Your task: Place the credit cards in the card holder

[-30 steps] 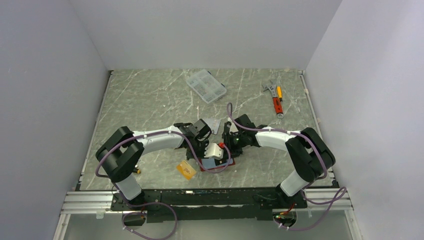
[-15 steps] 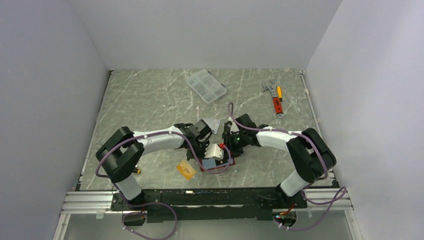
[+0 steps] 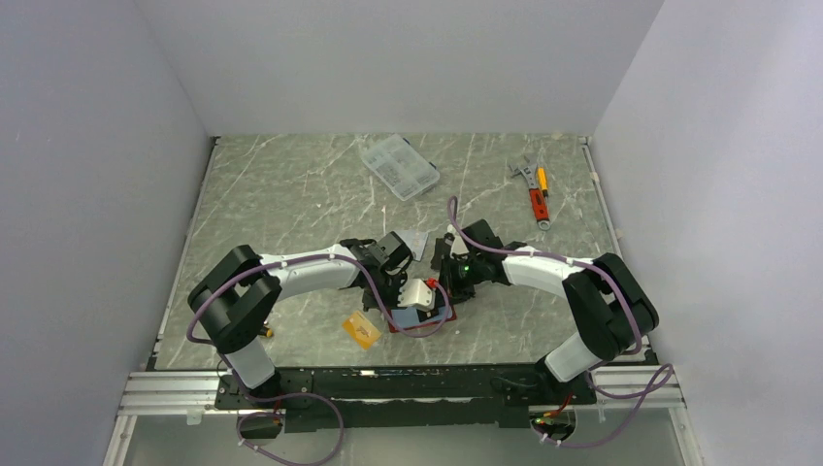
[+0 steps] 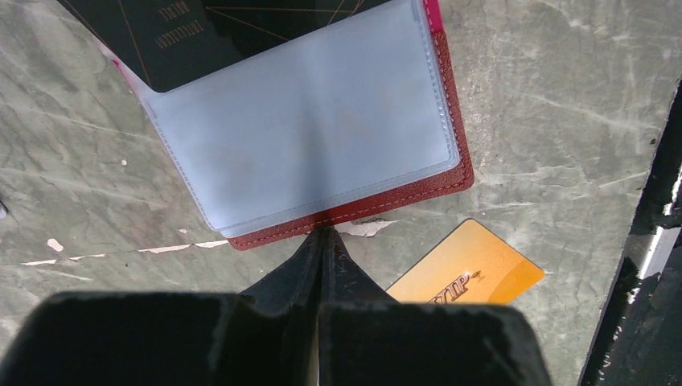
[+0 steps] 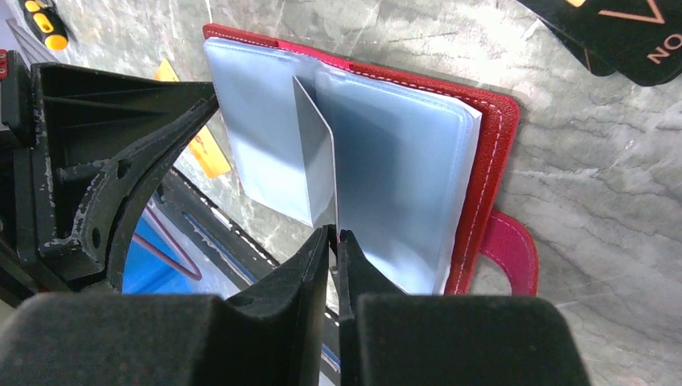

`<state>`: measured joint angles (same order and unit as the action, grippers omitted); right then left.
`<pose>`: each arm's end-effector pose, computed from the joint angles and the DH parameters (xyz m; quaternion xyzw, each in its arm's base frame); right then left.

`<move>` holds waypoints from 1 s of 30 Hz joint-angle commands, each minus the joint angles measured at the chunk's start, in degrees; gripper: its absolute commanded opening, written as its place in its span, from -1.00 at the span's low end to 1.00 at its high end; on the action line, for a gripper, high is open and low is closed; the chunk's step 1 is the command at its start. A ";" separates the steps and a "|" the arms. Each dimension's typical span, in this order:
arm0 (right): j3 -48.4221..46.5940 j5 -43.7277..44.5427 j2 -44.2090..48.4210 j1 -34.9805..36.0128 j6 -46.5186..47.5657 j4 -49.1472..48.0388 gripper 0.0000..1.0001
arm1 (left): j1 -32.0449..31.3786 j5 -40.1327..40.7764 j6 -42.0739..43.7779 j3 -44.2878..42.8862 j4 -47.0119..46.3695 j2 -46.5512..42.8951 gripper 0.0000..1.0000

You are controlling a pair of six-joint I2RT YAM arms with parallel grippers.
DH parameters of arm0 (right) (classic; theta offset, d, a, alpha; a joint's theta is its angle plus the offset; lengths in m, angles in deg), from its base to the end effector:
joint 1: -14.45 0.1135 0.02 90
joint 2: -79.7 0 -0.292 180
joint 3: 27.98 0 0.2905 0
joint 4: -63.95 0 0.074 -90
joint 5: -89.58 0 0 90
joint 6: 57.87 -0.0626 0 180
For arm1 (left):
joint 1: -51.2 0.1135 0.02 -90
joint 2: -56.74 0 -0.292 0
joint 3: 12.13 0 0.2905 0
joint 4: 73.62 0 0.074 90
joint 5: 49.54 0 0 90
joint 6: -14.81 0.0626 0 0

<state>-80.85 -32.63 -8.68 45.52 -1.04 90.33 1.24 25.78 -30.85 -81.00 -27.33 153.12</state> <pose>0.2466 0.1876 0.1247 -0.0503 0.9331 0.3520 0.0545 0.2115 -0.2764 0.1403 0.7321 0.6546 -0.1332 0.1334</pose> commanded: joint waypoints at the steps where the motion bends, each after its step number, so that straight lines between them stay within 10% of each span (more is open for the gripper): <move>1: 0.83 -1.11 0.57 -0.16 -0.37 -1.45 -0.82 | -0.91 -2.50 0.57 -1.65 -1.26 1.04 -0.90; 30: 9.10 -4.47 -1.85 0.46 -6.81 -17.62 -1.00 | -1.66 -2.52 0.94 -1.91 -0.59 2.15 -0.99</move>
<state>-73.44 -36.49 -8.79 44.95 -6.18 77.54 0.92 26.02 -30.81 -81.94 -26.21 153.88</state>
